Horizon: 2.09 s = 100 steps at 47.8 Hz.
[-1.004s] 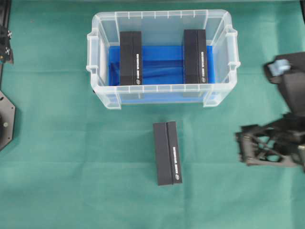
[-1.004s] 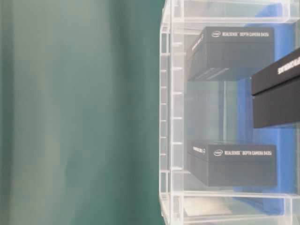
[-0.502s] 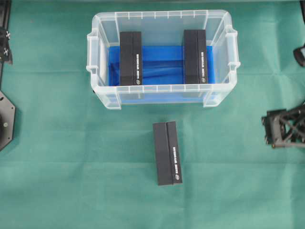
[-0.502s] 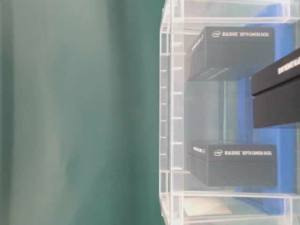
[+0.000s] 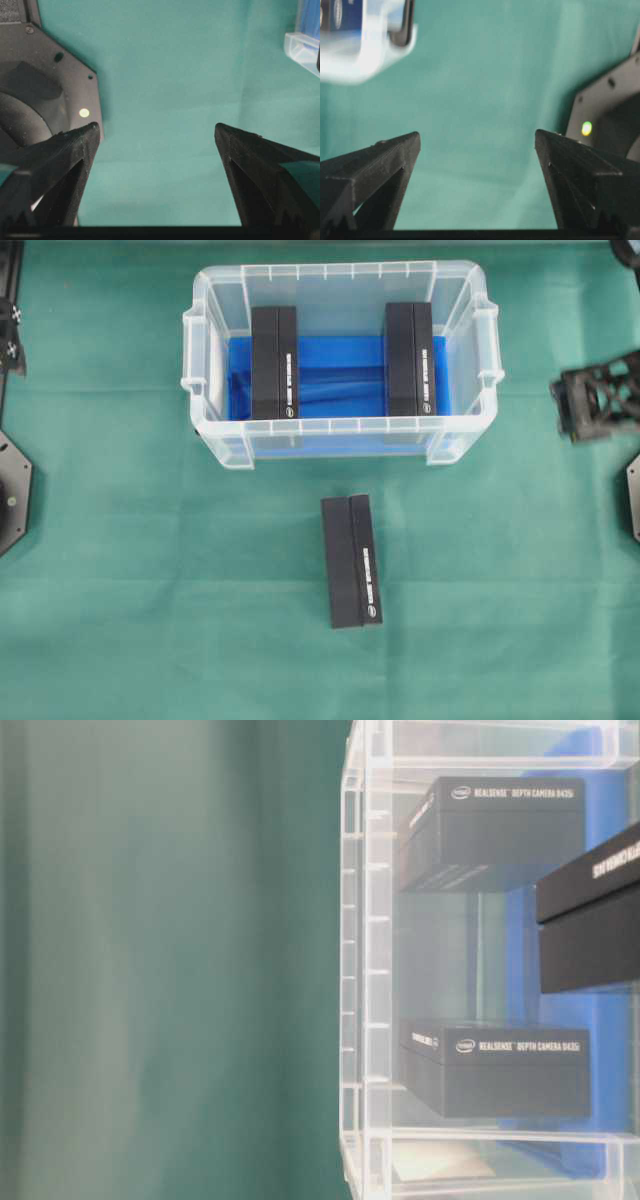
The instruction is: Take out the box from the case.
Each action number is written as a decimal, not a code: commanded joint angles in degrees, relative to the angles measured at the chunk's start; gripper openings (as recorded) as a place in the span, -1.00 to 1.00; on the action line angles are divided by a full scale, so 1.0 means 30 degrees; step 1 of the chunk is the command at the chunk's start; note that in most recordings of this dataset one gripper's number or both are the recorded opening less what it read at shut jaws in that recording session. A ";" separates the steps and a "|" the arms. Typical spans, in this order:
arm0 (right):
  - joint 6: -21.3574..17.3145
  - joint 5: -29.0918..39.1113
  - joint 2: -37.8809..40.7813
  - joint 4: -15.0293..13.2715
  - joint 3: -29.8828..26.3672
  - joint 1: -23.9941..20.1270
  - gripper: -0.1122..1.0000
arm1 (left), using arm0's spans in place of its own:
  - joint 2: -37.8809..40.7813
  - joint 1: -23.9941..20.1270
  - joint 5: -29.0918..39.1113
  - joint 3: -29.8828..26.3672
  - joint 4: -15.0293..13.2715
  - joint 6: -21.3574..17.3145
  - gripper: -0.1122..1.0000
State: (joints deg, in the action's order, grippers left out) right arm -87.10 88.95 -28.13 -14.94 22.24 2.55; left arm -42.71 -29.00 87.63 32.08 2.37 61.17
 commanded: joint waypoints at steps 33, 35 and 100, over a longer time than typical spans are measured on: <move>0.5449 -0.1553 -0.0176 0.0176 0.0146 0.5625 0.88 | -0.0029 0.0059 -0.0117 -0.0176 0.0000 0.0029 0.95; 0.5449 -0.1553 -0.0176 0.0176 0.0146 0.5625 0.88 | -0.0029 0.0059 -0.0117 -0.0176 0.0000 0.0000 0.95; 0.5449 -0.2578 -0.0176 0.0088 0.0176 0.5625 0.88 | 0.5303 0.1875 -0.2256 -0.4014 -0.0029 0.0820 0.95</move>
State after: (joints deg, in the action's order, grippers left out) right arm -70.75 81.65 -28.13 -14.41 23.29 19.34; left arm -28.56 -24.35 81.56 23.38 2.37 63.54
